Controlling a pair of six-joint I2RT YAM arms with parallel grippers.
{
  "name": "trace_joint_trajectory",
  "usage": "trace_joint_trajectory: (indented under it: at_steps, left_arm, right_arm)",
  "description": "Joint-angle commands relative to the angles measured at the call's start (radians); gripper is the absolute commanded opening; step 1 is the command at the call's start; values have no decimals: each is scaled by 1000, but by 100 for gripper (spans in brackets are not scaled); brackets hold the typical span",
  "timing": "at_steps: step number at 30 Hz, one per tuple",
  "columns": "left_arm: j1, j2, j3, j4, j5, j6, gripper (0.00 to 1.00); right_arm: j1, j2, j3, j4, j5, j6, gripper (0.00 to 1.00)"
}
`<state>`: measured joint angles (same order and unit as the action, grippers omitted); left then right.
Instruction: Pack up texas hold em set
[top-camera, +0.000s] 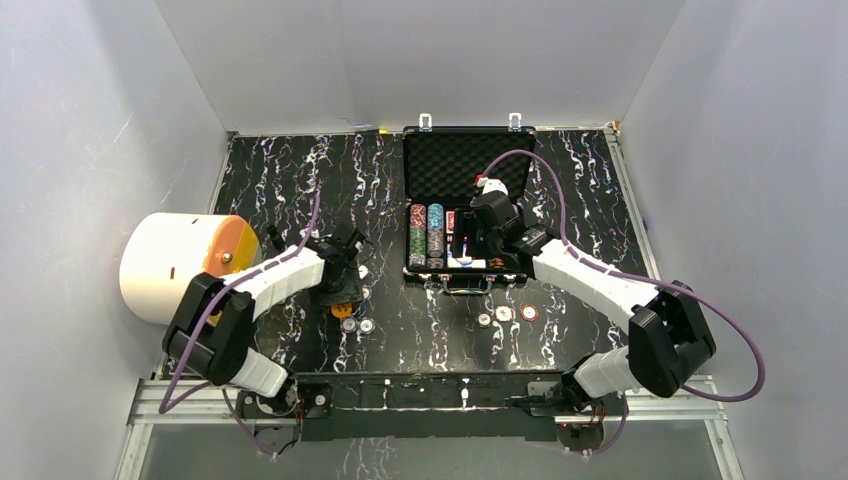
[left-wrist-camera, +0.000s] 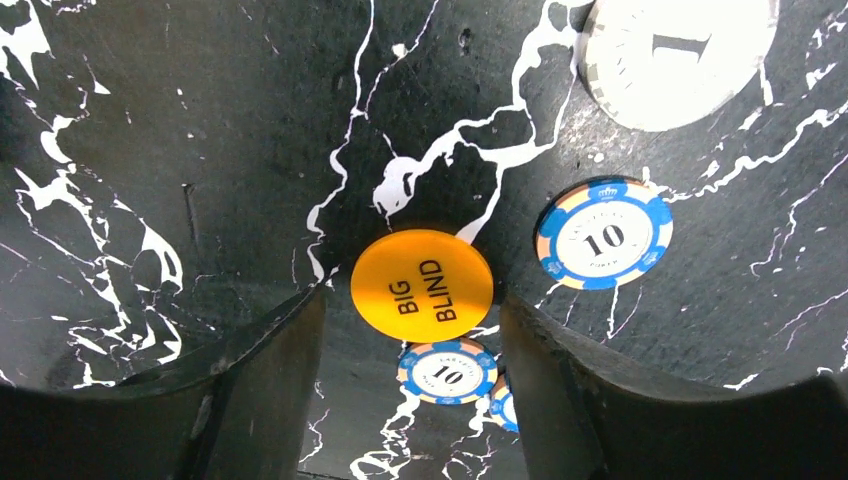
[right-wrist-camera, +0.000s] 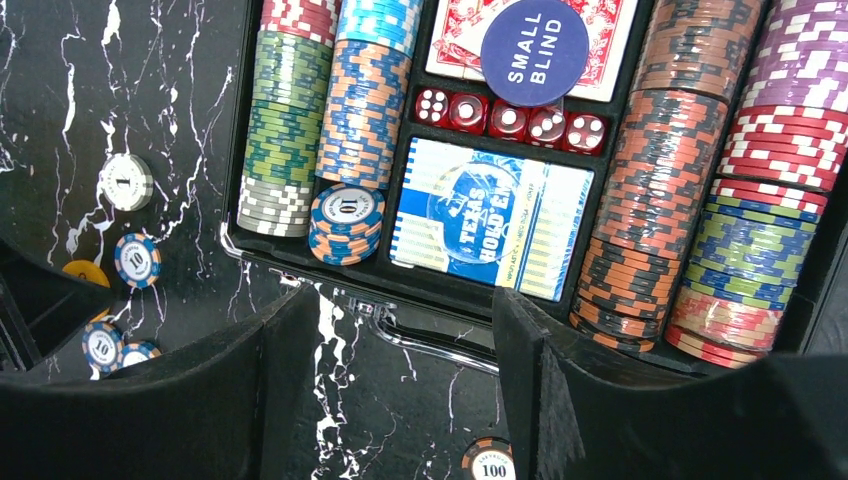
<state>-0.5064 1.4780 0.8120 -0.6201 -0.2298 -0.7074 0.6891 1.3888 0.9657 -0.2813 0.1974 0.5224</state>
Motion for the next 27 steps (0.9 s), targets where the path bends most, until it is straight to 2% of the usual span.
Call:
trace_joint_trajectory:
  at_steps: [1, 5, 10, 14, 22, 27]
  left_arm:
    - [-3, -66, 3, -56, 7, 51, 66]
    - [-4, -98, -8, -59, 15, 60, 75]
    - [-4, -87, -43, -33, 5, 46, 76]
    - [-3, -57, -67, 24, 32, 35, 67]
    - [-1, 53, -77, 99, 5, 47, 63]
    - [0, 91, -60, 83, -7, 55, 49]
  right_arm:
    - [0, -41, 5, 37, -8, 10, 72]
    - [0, -57, -3, 36, -11, 15, 72]
    - [1, -69, -13, 36, -18, 22, 72]
    - [0, -75, -13, 31, -20, 22, 72]
    - [1, -85, -12, 31, -31, 25, 71]
    - [0, -86, -10, 29, -27, 22, 71]
